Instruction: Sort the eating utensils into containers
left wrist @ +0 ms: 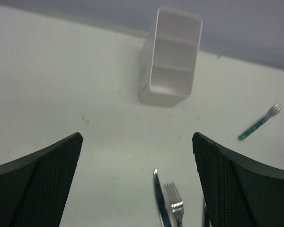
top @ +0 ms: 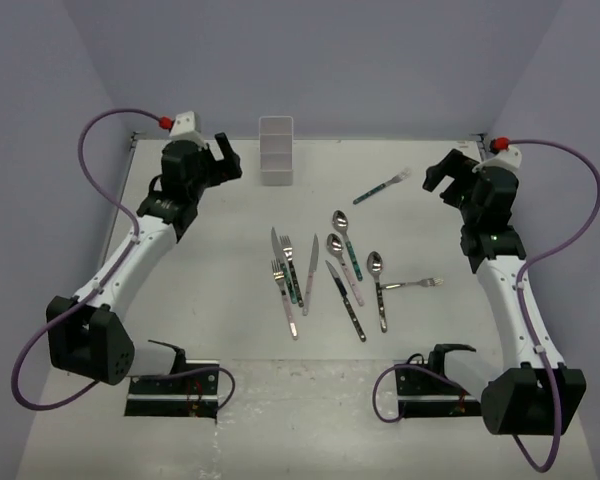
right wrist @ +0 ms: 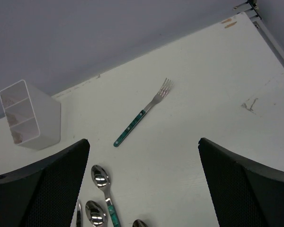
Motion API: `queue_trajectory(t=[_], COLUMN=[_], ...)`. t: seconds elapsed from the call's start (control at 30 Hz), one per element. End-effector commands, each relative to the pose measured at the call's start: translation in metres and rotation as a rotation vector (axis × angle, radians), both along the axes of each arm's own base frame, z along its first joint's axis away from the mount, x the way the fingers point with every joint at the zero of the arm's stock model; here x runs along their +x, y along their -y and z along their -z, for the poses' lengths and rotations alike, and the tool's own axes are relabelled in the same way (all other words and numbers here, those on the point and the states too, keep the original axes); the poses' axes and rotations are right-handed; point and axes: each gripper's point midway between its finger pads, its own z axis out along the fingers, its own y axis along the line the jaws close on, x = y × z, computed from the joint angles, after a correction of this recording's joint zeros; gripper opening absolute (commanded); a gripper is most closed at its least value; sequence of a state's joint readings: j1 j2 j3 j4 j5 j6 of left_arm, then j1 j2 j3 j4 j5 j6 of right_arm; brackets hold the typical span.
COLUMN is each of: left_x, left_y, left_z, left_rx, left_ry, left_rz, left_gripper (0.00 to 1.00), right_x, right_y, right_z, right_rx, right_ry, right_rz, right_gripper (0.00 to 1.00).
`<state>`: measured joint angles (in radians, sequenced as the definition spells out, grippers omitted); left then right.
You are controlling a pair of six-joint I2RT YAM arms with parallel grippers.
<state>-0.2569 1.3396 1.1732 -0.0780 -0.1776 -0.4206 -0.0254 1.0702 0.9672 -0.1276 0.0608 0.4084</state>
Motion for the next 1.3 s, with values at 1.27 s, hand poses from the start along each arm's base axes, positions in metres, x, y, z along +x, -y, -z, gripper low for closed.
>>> queue_trajectory(t=[1.27], left_x=[-0.239], left_y=[0.129], left_z=[0.256], left_rx=[0.187], left_ry=[-0.749], left_rz=[0.238], left_gripper=[1.00], right_x=[-0.069], right_y=[-0.023], right_z=[0.064], right_rx=[0.087], right_ry=[-0.291], right_rz=[0.066], right_gripper=[0.99])
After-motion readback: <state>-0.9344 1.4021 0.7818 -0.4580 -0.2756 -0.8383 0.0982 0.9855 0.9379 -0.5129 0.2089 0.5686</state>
